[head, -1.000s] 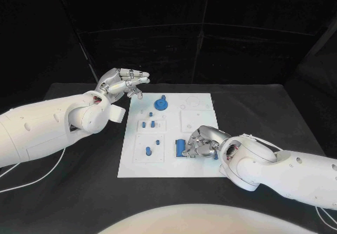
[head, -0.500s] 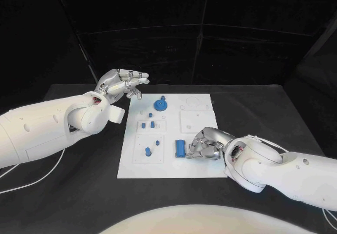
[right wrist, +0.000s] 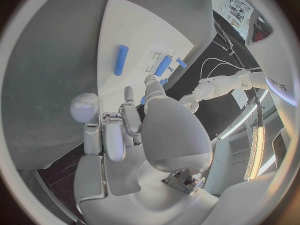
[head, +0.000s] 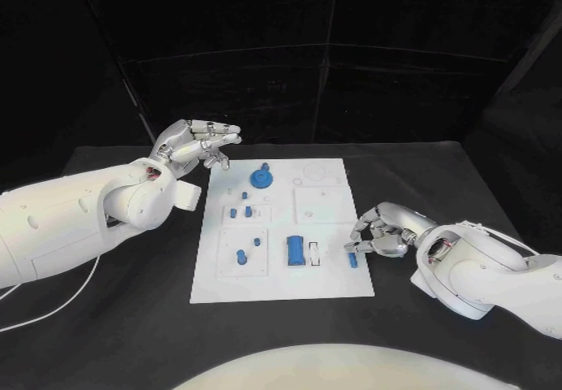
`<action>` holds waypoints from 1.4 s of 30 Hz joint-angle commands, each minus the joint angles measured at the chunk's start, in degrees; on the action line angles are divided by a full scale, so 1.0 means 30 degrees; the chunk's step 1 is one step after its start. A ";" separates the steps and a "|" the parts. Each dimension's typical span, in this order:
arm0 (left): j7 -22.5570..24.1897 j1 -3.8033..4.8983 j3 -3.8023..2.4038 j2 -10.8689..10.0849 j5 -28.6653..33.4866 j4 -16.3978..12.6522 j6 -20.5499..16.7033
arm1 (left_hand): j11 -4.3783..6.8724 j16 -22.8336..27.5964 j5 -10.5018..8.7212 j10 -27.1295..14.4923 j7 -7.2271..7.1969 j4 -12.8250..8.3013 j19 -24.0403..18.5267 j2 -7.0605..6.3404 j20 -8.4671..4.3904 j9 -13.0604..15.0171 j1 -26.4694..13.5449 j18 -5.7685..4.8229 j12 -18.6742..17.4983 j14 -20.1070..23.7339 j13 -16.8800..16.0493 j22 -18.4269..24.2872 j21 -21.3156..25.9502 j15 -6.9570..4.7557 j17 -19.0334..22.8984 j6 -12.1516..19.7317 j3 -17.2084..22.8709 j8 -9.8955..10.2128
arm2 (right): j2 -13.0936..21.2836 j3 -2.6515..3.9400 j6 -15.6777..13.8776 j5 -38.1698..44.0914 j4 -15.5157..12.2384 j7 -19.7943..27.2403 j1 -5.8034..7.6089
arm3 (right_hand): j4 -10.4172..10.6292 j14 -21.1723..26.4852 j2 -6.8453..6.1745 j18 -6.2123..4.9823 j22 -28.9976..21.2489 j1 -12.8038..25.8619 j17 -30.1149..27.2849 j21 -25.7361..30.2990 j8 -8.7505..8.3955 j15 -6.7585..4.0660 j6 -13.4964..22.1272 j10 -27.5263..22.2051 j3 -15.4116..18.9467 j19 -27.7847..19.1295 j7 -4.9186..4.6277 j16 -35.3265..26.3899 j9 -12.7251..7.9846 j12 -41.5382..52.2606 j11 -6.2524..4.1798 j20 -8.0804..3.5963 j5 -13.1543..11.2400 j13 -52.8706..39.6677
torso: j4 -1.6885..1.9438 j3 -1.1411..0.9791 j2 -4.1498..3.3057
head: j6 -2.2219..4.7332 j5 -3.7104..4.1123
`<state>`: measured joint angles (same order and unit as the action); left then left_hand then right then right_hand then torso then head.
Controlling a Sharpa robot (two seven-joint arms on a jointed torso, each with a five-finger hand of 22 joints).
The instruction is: Assemble the parts on the task board
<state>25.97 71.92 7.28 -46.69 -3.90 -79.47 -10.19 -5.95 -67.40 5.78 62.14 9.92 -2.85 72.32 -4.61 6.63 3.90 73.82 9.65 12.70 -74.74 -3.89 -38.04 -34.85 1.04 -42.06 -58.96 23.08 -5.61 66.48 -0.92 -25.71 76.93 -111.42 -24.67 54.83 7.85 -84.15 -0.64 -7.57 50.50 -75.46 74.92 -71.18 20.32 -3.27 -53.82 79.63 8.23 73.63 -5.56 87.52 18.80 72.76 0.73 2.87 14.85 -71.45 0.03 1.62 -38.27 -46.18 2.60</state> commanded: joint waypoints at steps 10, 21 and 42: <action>0.0088 0.0026 -0.0006 -0.0005 0.0081 -0.0158 0.0189 | -0.0038 0.0082 -0.0069 -0.0145 0.0060 -0.0002 -0.0048 0.0136 -0.0005 -0.0010 -0.0065 0.0268 0.0132 0.0170 -0.0032 0.0028 0.0061 0.0003 0.0023 0.0092 -0.0092 -0.0119 | -0.0028 -0.0010 0.1826 0.1919 0.0643 -0.0774 0.0005 | 0.0115 -0.1547 0.0322 0.0169 -0.0104 0.0110 0.3108 0.0175 -0.0028 -0.0069 -0.1365 -0.0103 0.0385 -0.0110 0.0305 -0.0025 0.0084 -0.0366 -0.0166 0.0021 0.0539 0.0297 | -0.0273 -0.0044 0.0004 | -0.0028 0.0182; 0.0080 0.0026 -0.0003 -0.0079 0.0081 -0.0184 0.0203 | -0.0038 0.0082 -0.0069 -0.0145 0.0060 -0.0002 -0.0048 0.0136 -0.0005 -0.0010 -0.0065 0.0268 0.0132 0.0170 -0.0032 0.0028 0.0061 0.0003 0.0023 0.0092 -0.0092 -0.0119 | -0.0974 -0.0020 0.2448 0.2444 0.1298 -0.1280 -0.0118 | 0.0249 -0.1551 0.0274 0.0172 -0.0115 0.0284 0.3122 0.0193 -0.0082 -0.0112 -0.1487 -0.0073 0.0589 -0.0111 0.0349 -0.0023 0.0158 -0.0371 -0.0206 -0.0031 0.0559 0.0282 | -0.0248 -0.0047 0.0003 | -0.0097 0.0192; 0.0041 0.0024 -0.0001 -0.0081 0.0081 -0.0171 0.0234 | -0.0038 0.0082 -0.0069 -0.0145 0.0060 -0.0002 -0.0048 0.0136 -0.0005 -0.0010 -0.0065 0.0268 0.0132 0.0170 -0.0032 0.0028 0.0061 0.0003 0.0023 0.0092 -0.0092 -0.0119 | -0.2016 -0.0024 0.4114 0.3707 0.1714 -0.1825 -0.0246 | -0.0362 -0.1536 0.0216 0.0165 -0.0198 -0.0757 0.3049 0.0285 -0.0187 -0.0235 -0.1676 -0.0100 0.0592 -0.0152 0.0476 -0.0070 0.0445 -0.0473 -0.0335 -0.0150 0.0523 0.0299 | -0.0240 -0.0034 0.0010 | -0.0200 0.0199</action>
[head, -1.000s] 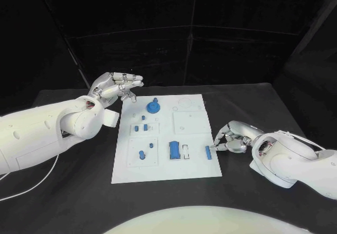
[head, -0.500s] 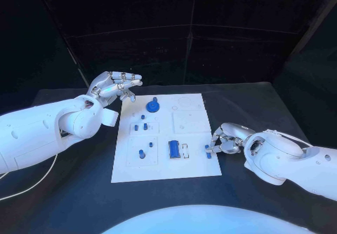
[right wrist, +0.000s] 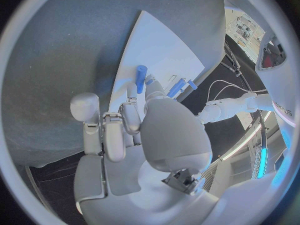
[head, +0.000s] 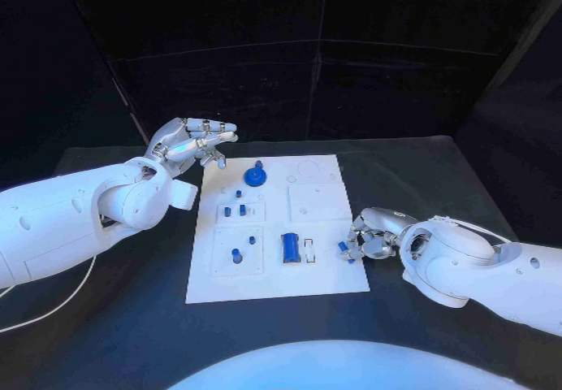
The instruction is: Assemble the parts on the task board
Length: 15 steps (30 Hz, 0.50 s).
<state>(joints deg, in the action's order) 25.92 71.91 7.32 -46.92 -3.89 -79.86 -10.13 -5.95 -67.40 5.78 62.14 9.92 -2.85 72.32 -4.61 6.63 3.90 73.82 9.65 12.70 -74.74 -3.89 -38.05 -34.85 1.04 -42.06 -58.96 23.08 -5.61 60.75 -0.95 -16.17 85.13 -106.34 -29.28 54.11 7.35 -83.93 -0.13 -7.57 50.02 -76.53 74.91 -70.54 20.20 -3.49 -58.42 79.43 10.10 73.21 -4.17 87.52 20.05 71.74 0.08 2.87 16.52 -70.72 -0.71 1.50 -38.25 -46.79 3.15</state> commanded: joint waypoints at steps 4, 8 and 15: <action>0.0051 0.0026 -0.0013 -0.0004 0.0078 -0.0056 0.0228 | -0.0039 0.0081 -0.0069 -0.0148 0.0060 0.0001 -0.0045 0.0139 -0.0005 -0.0010 -0.0064 0.0268 0.0136 0.0171 -0.0032 0.0031 0.0065 0.0003 0.0025 0.0093 -0.0097 -0.0120 | -0.0274 -0.0015 0.1386 0.1996 0.0067 -0.0518 -0.0020 | -0.0764 -0.1597 0.0228 0.0159 -0.0098 -0.1334 0.3001 0.0127 -0.0271 -0.0198 -0.0157 -0.0098 -0.0406 -0.0038 0.0028 -0.0102 0.0108 -0.0234 -0.0151 -0.0192 -0.0521 0.0100 | 0.0015 -0.0003 0.0005 | -0.0034 0.0009; 0.0058 0.0026 -0.0012 -0.0011 0.0078 -0.0049 0.0232 | -0.0040 0.0063 -0.0064 -0.0181 0.0059 0.0029 -0.0018 0.0176 -0.0002 -0.0009 -0.0053 0.0268 0.0183 0.0177 -0.0033 0.0067 0.0106 0.0006 0.0050 0.0106 -0.0161 -0.0138 | -0.0477 -0.0014 0.1828 0.2964 0.0126 -0.0762 -0.0028 | -0.1085 -0.1592 0.0283 0.0162 -0.0121 -0.1774 0.2982 0.0164 -0.0398 -0.0190 -0.0176 -0.0145 -0.0630 -0.0051 0.0007 -0.0118 0.0150 -0.0316 -0.0139 -0.0197 -0.0759 0.0140 | 0.0003 0.0002 0.0011 | 0.0022 -0.0012; 0.0074 0.0025 -0.0011 -0.0028 0.0078 -0.0059 0.0234 | -0.0038 0.0063 -0.0063 -0.0182 0.0057 0.0028 -0.0017 0.0181 -0.0002 -0.0008 -0.0047 0.0268 0.0185 0.0178 -0.0033 0.0069 0.0108 0.0006 0.0054 0.0105 -0.0161 -0.0140 | -0.0656 -0.0013 0.1956 0.3700 0.0128 -0.0988 -0.0037 | -0.1552 -0.1596 0.0984 0.0166 -0.0080 -0.2591 0.3002 0.0171 -0.0703 -0.0222 -0.0264 -0.0211 -0.1614 -0.0019 0.0030 -0.0121 0.0156 -0.0431 -0.0178 -0.0224 -0.0672 0.0160 | 0.0009 0.0005 -0.0001 | 0.0043 -0.0030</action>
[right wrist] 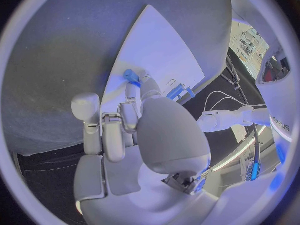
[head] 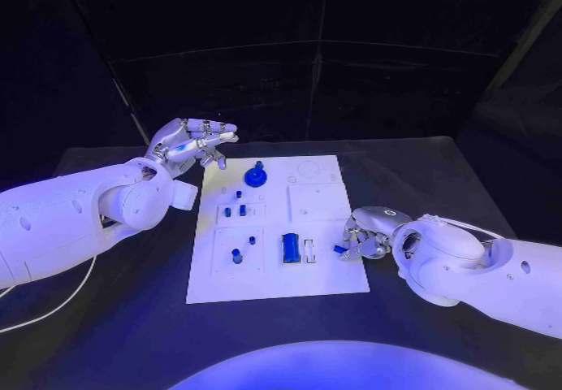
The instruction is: Assemble the parts on the task board
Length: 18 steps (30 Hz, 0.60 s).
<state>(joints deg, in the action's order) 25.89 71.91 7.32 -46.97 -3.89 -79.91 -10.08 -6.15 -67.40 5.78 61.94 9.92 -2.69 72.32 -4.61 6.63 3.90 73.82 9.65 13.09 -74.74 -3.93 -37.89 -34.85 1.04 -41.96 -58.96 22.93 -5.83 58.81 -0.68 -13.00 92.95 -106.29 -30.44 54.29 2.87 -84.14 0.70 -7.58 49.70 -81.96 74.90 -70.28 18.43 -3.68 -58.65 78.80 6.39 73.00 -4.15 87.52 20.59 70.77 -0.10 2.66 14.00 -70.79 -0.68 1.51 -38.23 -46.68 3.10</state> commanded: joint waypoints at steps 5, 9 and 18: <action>0.0091 0.0024 -0.0013 -0.0011 0.0076 -0.0037 0.0215 | 0.0030 0.0063 -0.0063 -0.0114 0.0058 -0.0025 -0.0017 0.0181 -0.0001 -0.0009 -0.0047 0.0268 0.0058 0.0177 -0.0019 0.0015 0.0108 0.0006 0.0020 0.0104 -0.0108 -0.0067 | 0.0037 -0.0101 0.0239 0.0735 -0.0047 -0.0706 -0.0097 | 0.0086 -0.1549 0.1169 0.0190 0.0176 -0.0604 0.3089 0.0006 -0.0370 -0.0192 -0.0264 0.0059 -0.1318 0.0151 0.0085 -0.0085 -0.0018 -0.0099 -0.0174 -0.0187 0.0964 0.0116 | -0.0004 -0.0003 -0.0002 | 0.0013 -0.0025; 0.0093 0.0023 -0.0012 0.0020 0.0076 -0.0017 0.0221 | 0.0030 0.0063 -0.0063 -0.0114 0.0058 -0.0025 -0.0017 0.0181 -0.0001 -0.0009 -0.0047 0.0268 0.0058 0.0177 -0.0019 0.0015 0.0108 0.0006 0.0020 0.0104 -0.0108 -0.0067 | 0.0152 -0.0097 -0.0831 -0.0096 -0.0282 -0.0565 -0.0094 | 0.0333 -0.1605 0.1531 0.0238 0.0472 -0.0345 0.3331 -0.0158 -0.0612 -0.0222 -0.0176 0.0326 -0.2794 0.0317 0.0086 0.0031 0.0057 0.0250 -0.0218 -0.0242 0.0589 -0.0273 | 0.0026 0.0005 0.0001 | -0.0001 -0.0007; 0.0094 0.0020 -0.0007 0.0078 0.0076 0.0027 0.0227 | 0.0030 0.0063 -0.0063 -0.0114 0.0058 -0.0025 -0.0017 0.0181 -0.0001 -0.0009 -0.0047 0.0268 0.0058 0.0177 -0.0019 0.0015 0.0108 0.0006 0.0020 0.0104 -0.0108 -0.0067 | 0.0417 -0.0088 -0.3386 -0.1121 -0.0956 0.0125 -0.0078 | 0.0636 -0.1667 -0.0841 0.0314 0.0972 0.1459 0.3636 -0.0436 -0.0844 -0.0243 -0.0513 0.0625 -0.7597 0.0522 0.0096 0.0176 0.0709 0.0563 -0.0235 -0.0242 0.1437 -0.0713 | 0.0044 0.0026 0.0003 | -0.0002 -0.0048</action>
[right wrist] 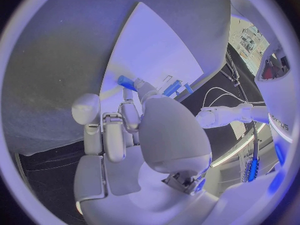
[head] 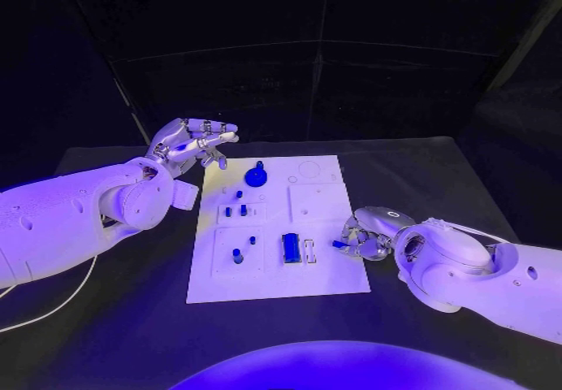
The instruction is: Assemble the parts on the task board
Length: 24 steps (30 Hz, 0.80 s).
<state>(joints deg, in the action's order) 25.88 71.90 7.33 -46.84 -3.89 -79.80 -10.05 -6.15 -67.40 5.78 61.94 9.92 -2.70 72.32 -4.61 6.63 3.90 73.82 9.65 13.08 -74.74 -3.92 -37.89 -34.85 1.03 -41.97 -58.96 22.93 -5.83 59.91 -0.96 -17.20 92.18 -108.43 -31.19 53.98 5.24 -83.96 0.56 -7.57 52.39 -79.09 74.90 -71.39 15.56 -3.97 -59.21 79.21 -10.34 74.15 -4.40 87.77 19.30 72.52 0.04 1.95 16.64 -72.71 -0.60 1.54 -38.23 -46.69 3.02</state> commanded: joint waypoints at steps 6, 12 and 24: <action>0.0085 0.0023 -0.0008 0.0052 0.0076 -0.0006 0.0207 | 0.0037 0.0059 -0.0057 -0.0119 0.0050 -0.0032 -0.0010 0.0206 -0.0003 -0.0007 -0.0015 0.0271 0.0072 0.0180 -0.0023 0.0026 0.0118 0.0004 0.0029 0.0101 -0.0106 -0.0077 | 0.0057 0.0013 -0.3060 -0.1606 -0.0561 0.0725 0.0042 | -0.0067 -0.1747 -0.1612 0.0323 0.0200 0.1445 0.3753 -0.0127 0.0131 -0.0153 -0.0403 0.0601 -0.3646 0.0172 0.0232 0.0146 0.1529 0.0024 -0.0267 -0.0003 0.0809 -0.0163 | 0.0022 0.0013 -0.0005 | 0.0043 -0.0053; 0.0091 0.0023 -0.0005 0.0056 0.0076 -0.0035 0.0219 | 0.0037 0.0059 -0.0057 -0.0119 0.0050 -0.0032 -0.0010 0.0206 -0.0003 -0.0007 -0.0015 0.0271 0.0072 0.0180 -0.0023 0.0026 0.0118 0.0004 0.0029 0.0101 -0.0106 -0.0077 | -0.0400 0.0015 -0.2974 -0.3009 -0.0410 0.0714 0.0047 | 0.0125 -0.1749 -0.2002 0.0322 0.0223 0.2139 0.3763 -0.0133 0.0136 -0.0144 -0.0454 0.0648 -0.3948 0.0180 0.0235 0.0150 0.1728 0.0034 -0.0268 -0.0006 0.1205 -0.0192 | 0.0007 0.0011 -0.0026 | 0.0015 -0.0158; 0.0086 0.0025 -0.0004 0.0053 0.0076 -0.0079 0.0239 | 0.0036 0.0057 -0.0059 -0.0126 0.0050 -0.0036 -0.0006 0.0204 -0.0003 -0.0007 -0.0005 0.0271 0.0080 0.0183 -0.0023 0.0033 0.0125 0.0002 0.0037 0.0102 -0.0117 -0.0081 | -0.1672 0.0012 -0.1496 -0.5403 0.0372 0.0124 0.0048 | 0.0682 -0.1754 -0.2477 0.0313 0.0202 0.3504 0.3794 -0.0092 0.0249 -0.0188 -0.0735 0.0774 -0.3047 0.0178 0.0335 0.0162 0.2134 0.0159 -0.0333 -0.0034 0.2875 -0.0345 | -0.0017 0.0002 -0.0029 | -0.0073 -0.0280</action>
<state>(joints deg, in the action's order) 25.87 71.90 7.36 -46.73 -3.88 -79.91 -9.99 -6.15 -67.40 5.78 61.94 9.92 -2.70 72.32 -4.61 6.63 3.90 73.82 9.65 13.08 -74.74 -3.91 -37.85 -34.85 1.04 -41.91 -58.96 22.93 -5.83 54.93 -0.93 -23.24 79.40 -107.38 -30.24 54.05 7.33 -84.04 -6.84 -7.56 53.01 -68.94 74.93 -71.62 16.14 -4.22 -60.69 81.20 -19.61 74.36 -3.60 87.99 25.71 72.66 -0.83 1.74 25.10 -73.70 -0.60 1.58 -38.30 -46.86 2.23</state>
